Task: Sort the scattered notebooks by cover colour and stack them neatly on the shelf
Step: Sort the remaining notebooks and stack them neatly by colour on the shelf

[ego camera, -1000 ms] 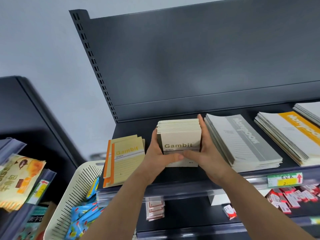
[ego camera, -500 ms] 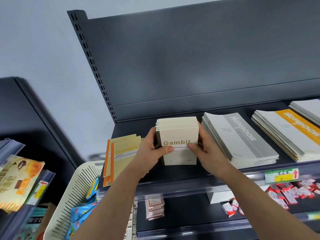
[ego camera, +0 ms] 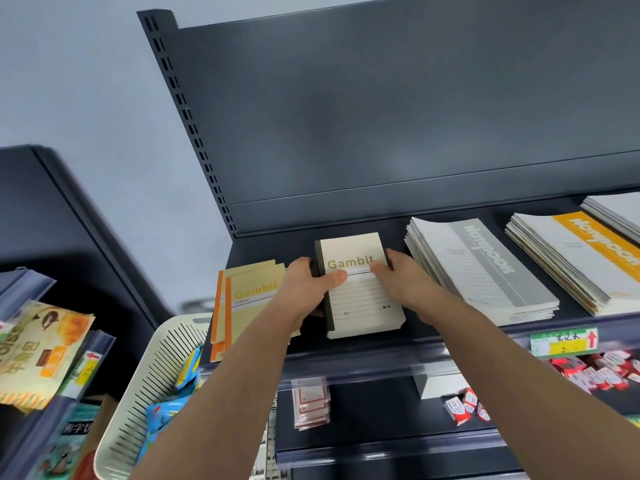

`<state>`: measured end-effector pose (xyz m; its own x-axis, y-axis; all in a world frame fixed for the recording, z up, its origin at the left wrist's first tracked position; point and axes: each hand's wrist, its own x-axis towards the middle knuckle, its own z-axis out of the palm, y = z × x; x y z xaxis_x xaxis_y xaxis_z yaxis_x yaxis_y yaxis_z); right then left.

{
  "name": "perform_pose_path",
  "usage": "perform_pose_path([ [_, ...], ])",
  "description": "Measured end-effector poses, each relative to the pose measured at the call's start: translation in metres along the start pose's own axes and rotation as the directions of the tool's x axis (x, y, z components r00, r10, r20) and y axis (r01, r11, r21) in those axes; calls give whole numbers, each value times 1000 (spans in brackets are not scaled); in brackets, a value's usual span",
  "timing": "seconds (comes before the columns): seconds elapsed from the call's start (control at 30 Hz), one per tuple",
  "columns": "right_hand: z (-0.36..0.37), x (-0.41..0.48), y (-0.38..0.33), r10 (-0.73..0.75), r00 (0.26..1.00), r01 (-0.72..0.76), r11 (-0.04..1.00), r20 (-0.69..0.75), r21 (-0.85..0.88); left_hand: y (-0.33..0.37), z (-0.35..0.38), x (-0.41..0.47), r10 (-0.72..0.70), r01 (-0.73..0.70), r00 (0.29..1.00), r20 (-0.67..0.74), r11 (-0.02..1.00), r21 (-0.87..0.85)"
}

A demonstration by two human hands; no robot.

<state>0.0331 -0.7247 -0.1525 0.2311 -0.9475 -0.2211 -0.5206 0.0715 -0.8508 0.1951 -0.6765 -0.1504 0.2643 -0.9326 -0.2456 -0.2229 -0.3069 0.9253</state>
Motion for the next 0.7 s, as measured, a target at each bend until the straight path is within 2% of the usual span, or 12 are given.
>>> perform_pose_path([
  [0.13,4,2,-3,39,999,-37,994,21,-104,-2,5,3,-66,67,997,-43,997,34],
  [0.5,4,-3,-7,74,996,-84,952,-46,-293,3,6,4,-83,91,995,-55,982,163],
  [0.57,3,-4,-8,67,996,-87,920,-64,-383,4,9,2,-73,86,995,-74,977,195],
  [0.63,2,-7,-9,10,993,-73,832,-117,-549,4,11,-1,-19,56,993,-113,943,328],
  [0.7,3,-8,-7,-96,987,-8,773,-131,-634,6,13,-2,70,21,984,-163,866,500],
])
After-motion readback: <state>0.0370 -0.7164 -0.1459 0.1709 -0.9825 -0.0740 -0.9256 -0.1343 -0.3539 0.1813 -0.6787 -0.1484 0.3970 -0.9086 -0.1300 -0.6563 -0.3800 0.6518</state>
